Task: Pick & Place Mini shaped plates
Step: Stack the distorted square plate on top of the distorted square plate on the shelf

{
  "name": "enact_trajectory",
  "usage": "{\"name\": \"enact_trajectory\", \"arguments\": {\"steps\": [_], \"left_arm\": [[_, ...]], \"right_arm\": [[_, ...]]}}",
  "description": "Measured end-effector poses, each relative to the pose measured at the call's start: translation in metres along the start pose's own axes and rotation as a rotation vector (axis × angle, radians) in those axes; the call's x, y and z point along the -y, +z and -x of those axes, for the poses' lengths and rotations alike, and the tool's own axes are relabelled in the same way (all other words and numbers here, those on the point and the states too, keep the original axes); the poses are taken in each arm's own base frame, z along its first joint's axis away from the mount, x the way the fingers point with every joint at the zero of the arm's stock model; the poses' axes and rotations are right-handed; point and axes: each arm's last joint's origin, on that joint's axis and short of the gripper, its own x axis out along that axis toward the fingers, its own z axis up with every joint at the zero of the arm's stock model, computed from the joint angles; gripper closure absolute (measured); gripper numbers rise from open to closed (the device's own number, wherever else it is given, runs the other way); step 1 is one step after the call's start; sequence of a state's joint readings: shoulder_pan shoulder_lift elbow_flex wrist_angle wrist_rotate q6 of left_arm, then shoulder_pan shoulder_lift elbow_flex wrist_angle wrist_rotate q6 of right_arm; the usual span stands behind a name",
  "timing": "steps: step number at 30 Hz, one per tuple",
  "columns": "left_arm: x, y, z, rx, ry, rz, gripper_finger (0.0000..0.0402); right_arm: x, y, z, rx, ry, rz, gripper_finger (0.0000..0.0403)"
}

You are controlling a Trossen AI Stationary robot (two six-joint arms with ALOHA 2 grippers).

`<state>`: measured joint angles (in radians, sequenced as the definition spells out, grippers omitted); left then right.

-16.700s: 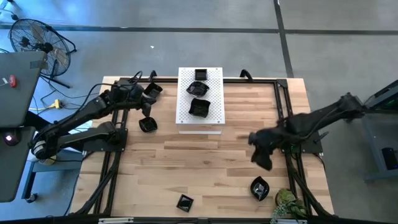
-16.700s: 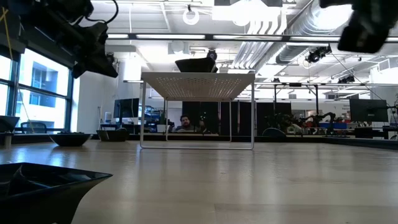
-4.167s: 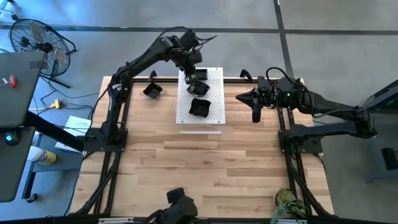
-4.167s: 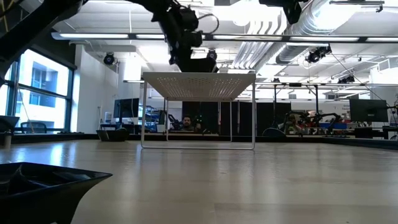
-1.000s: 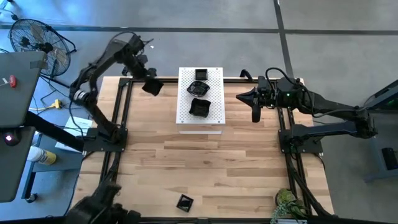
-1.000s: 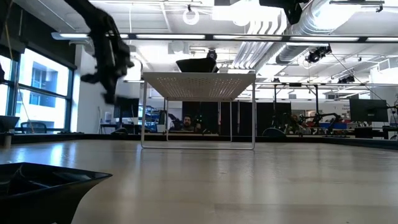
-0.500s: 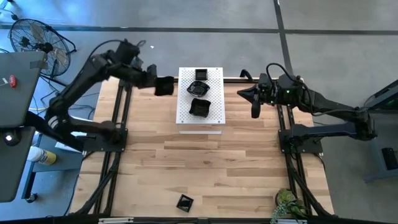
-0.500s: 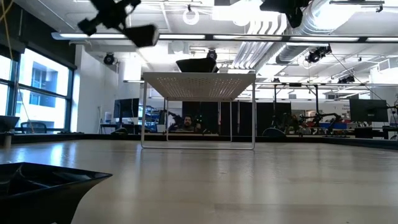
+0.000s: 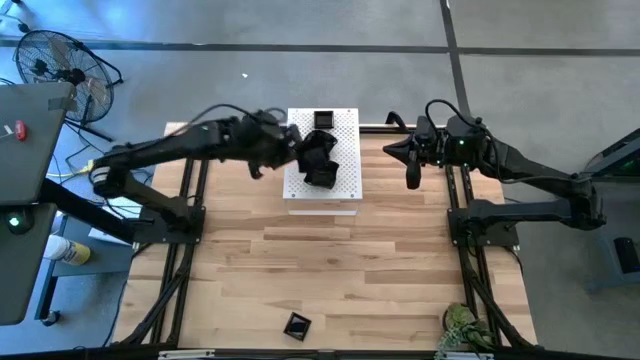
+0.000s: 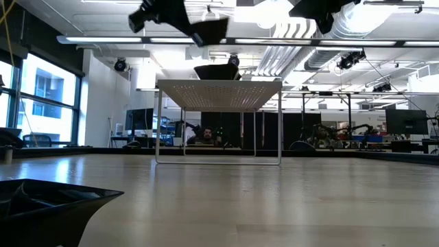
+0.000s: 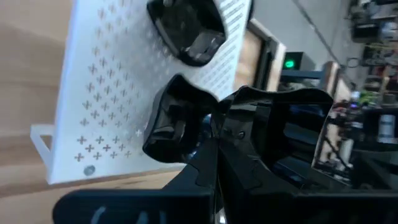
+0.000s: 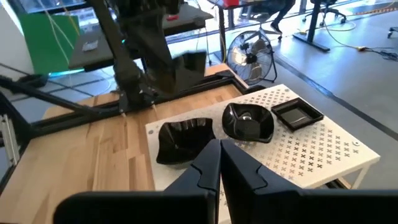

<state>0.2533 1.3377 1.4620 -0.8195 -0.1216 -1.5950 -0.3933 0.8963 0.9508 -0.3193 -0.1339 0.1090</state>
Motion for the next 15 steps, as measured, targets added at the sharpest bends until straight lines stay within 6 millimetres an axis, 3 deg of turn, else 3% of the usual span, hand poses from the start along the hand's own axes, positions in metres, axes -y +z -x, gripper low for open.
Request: {"name": "enact_trajectory", "arguments": {"steps": [7,15], "left_arm": [[0.001,-0.012,-0.035,-0.011,0.080,-0.017,0.0401],[-0.003,-0.012,-0.042,0.003,0.166,-0.079,0.0401]], "right_arm": [[0.000,-0.003,0.000,-0.029,0.021,0.028,0.0396],[-0.001,-0.004,0.000,-0.038,0.035,0.047,0.0396]]}}
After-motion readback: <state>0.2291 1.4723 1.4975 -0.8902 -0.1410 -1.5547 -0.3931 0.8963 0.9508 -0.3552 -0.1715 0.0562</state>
